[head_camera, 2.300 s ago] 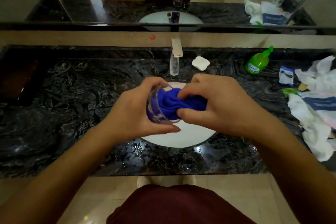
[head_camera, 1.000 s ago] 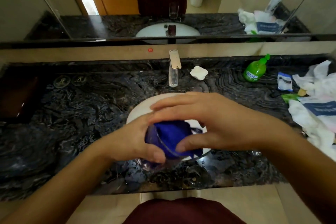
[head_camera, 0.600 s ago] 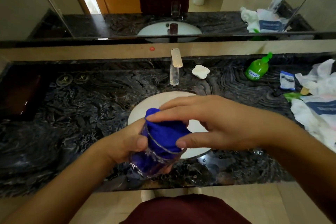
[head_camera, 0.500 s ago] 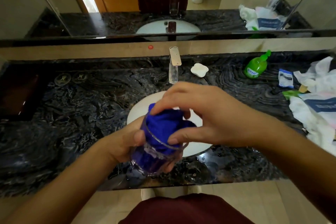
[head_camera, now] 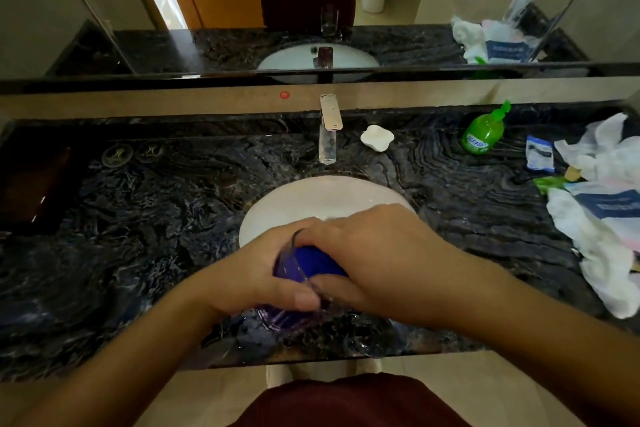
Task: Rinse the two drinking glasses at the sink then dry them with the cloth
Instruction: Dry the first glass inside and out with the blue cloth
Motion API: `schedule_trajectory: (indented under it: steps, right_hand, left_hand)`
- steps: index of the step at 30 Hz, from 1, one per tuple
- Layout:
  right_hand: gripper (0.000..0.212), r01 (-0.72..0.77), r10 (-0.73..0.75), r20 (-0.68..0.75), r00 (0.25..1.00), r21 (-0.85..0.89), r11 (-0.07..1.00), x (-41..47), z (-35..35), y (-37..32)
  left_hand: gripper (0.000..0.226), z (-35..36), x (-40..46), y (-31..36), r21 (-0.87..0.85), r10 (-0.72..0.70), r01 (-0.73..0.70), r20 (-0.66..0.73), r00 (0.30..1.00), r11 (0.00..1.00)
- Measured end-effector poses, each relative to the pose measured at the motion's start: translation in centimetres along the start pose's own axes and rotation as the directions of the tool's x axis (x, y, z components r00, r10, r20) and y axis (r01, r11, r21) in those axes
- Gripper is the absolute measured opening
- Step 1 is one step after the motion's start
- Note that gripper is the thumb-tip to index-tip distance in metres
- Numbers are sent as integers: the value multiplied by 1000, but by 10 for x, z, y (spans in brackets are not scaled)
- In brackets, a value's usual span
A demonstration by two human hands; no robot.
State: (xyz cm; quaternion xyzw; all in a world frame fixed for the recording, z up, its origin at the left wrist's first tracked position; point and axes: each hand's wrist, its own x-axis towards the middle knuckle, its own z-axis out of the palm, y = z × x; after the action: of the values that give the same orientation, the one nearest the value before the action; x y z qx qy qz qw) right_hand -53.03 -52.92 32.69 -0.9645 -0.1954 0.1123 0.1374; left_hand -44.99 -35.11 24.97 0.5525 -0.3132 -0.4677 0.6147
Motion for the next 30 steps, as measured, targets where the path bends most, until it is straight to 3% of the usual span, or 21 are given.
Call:
schedule_trajectory:
  steps: [3,6,8,9,11,12,13,14,16,18,20,22,26,28,30]
  right_hand:
    - [52,-132,131,-22,991,-167,977,4,3,-1]
    - [49,-252,252,-23,968,-147,956,9,13,4]
    - [56,-284,283,37,958,32,958,9,21,10]
    - [60,-306,291,100,951,208,929,8,24,13]
    - [63,-368,285,233,930,637,678,1,26,22]
    - [59,-366,259,263,929,758,540,-3,25,26]
    - [50,-321,228,237,944,816,481,-7,22,30]
    - [36,-249,211,161,964,823,510,-10,21,34]
    - [21,-123,200,-42,979,661,741,-12,21,43]
    - [41,-71,163,-202,966,396,915,-8,26,48]
    - [57,-35,80,-317,945,145,989,-2,31,44]
    - [58,59,-58,-383,922,-9,998,3,36,39]
    - [39,180,-157,-598,786,-21,983,13,40,34]
    - [37,158,-130,-633,763,-12,987,20,41,35]
    - [36,108,-64,-690,721,20,994,28,40,35]
  left_hand:
    - [69,6,-1,9,326,23,19,-125,992,945]
    - [78,13,-1,10,655,184,-15,-190,964,756]
    - [84,14,-1,5,823,280,-44,-141,949,566]
    - [85,13,-1,2,890,326,-66,-96,940,452]
    - [84,9,-1,-2,941,404,-94,-49,913,326]
    - [84,7,-1,-2,937,424,-90,-67,903,338]
    - [86,5,-2,-1,915,424,-77,-108,899,397]
    - [87,3,-3,1,878,402,-56,-160,902,475]
    - [87,-2,-4,6,791,321,-10,-238,917,612]
    - [81,-8,-1,14,640,183,27,-260,948,768]
    - [77,-11,3,21,433,40,42,-180,983,901]
    - [84,-11,5,20,273,-48,65,-70,996,960]
    - [93,-13,5,12,-18,-118,118,33,993,993]
    - [95,-15,3,12,-66,-111,112,23,994,992]
    - [92,-15,3,18,6,-86,86,-31,996,996]
